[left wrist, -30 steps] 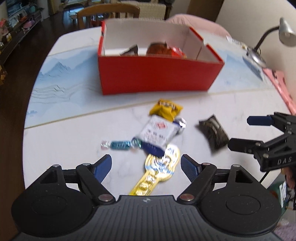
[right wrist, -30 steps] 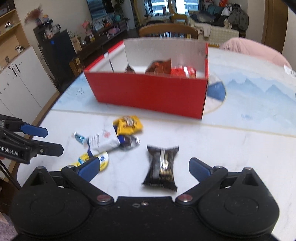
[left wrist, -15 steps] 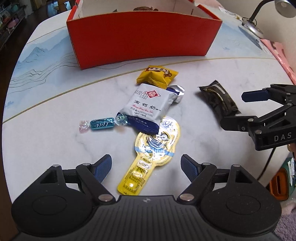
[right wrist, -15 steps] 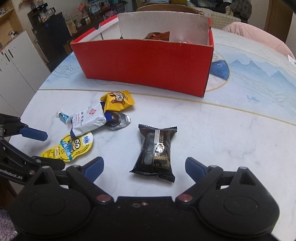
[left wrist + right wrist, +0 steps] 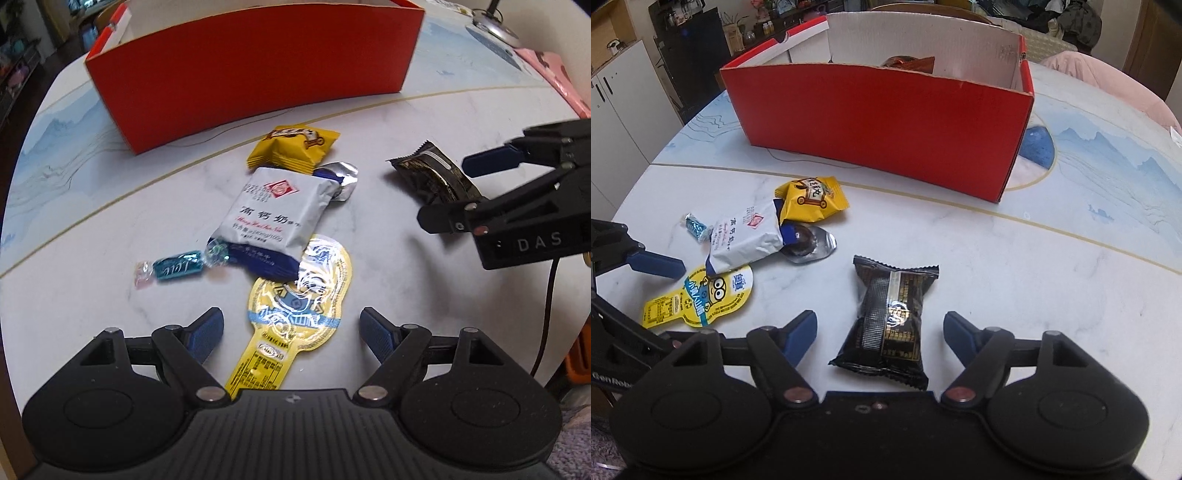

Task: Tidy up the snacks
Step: 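Grasp the yellow Minion jelly stick with the left tool while the right tool grasps the black cake packet, then lift both held snacks and carry them over the red box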

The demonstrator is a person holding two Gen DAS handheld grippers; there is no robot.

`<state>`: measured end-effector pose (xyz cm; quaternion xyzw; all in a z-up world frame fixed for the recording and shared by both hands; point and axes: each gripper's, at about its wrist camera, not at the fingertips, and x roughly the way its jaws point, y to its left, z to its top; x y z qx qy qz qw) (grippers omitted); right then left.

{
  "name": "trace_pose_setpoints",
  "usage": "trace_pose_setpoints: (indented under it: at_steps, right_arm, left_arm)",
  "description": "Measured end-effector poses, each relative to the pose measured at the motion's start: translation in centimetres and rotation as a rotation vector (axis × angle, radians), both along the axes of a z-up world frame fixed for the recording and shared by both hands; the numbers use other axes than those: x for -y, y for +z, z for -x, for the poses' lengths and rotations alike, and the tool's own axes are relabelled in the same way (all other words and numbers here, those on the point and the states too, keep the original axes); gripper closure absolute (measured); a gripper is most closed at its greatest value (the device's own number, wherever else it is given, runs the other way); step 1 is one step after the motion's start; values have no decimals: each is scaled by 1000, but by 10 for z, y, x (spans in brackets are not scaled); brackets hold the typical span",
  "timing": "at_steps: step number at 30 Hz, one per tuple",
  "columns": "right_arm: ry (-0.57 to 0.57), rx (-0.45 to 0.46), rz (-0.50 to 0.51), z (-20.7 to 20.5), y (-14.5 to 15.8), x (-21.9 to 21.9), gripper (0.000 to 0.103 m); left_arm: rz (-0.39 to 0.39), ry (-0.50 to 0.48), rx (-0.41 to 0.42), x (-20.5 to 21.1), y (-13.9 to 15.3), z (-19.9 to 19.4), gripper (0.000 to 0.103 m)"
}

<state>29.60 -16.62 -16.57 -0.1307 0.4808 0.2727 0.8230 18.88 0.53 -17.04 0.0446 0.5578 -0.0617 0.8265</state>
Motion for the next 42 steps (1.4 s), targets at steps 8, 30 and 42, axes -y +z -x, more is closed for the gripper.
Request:
trace_pose_setpoints:
  at_steps: [8,30,42]
  right_arm:
    - [18,14,20,1,-3,-4,42]
    - [-88,-7,-56,20,-4,18,64]
    - [-113,7,-131,45,23,25,64]
  left_arm:
    - [-4,-9,23,5,6,4,42]
    - [106,95,-28,-11,10,10,52]
    - [151,70,-4,-6,29,26,52]
